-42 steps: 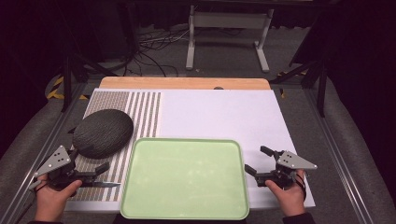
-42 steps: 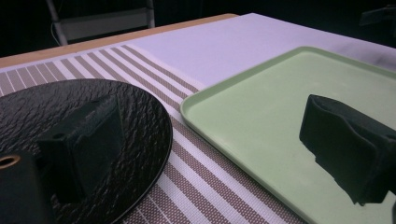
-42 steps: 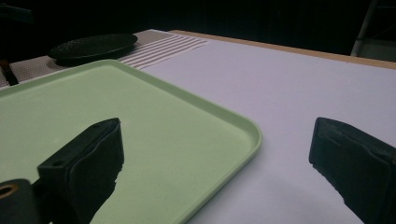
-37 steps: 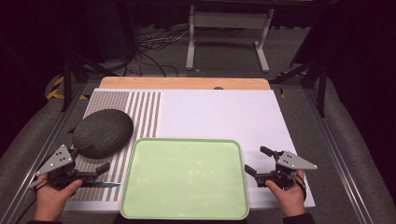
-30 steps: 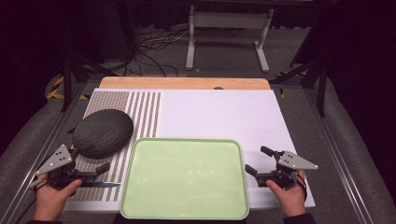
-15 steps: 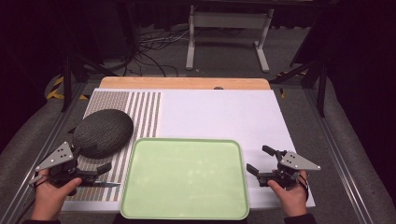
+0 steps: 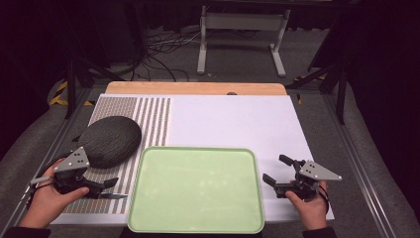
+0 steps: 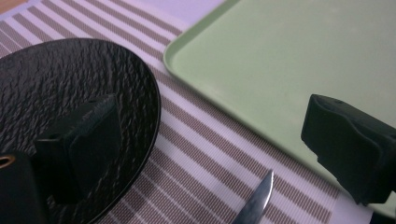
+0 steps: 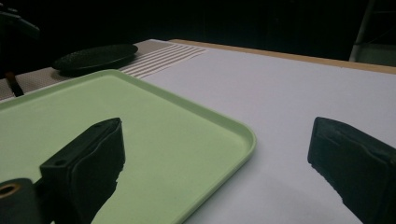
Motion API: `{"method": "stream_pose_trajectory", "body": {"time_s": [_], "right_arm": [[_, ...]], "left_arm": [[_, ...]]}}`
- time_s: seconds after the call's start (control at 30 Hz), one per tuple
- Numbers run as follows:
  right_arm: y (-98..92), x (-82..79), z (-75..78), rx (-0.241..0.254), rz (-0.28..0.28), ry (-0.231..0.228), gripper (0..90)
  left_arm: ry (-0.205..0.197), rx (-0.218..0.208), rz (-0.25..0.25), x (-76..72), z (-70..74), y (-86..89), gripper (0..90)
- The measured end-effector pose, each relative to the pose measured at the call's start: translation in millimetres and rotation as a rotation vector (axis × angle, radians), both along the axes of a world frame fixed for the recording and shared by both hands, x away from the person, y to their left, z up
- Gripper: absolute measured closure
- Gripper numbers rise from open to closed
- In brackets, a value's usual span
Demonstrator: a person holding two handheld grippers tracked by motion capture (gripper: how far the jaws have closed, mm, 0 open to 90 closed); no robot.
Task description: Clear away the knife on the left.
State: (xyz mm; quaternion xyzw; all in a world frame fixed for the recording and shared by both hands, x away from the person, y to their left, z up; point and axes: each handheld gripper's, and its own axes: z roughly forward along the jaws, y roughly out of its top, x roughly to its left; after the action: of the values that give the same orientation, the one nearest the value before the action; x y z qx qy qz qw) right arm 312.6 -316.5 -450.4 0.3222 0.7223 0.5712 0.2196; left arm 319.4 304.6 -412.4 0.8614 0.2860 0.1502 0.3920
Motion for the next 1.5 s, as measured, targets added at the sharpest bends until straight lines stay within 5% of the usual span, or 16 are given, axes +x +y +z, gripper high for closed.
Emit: {"method": "stream_pose_trajectory", "body": {"time_s": [0.27,0.8,1.27,1.5], "right_arm": [[1.3,0.9,-0.9,-0.008,0.021,0.010,5.3],[1.8,1.8,-1.8,-0.007,0.035,0.019,5.2],[3.4,1.7,-1.8,-0.016,0.047,0.021,5.2],[4.3,1.1,-1.0,-0.018,0.050,0.019,5.2]], "left_arm": [[0.073,0.171,-0.021,2.0,5.0,-0.3,6.5],[0.203,0.440,-0.095,2.3,11.5,-7.6,8.6],[0.263,0.587,-0.143,1.8,12.0,-11.6,11.9],[0.280,0.617,-0.171,1.6,11.6,-12.0,13.0]]}}
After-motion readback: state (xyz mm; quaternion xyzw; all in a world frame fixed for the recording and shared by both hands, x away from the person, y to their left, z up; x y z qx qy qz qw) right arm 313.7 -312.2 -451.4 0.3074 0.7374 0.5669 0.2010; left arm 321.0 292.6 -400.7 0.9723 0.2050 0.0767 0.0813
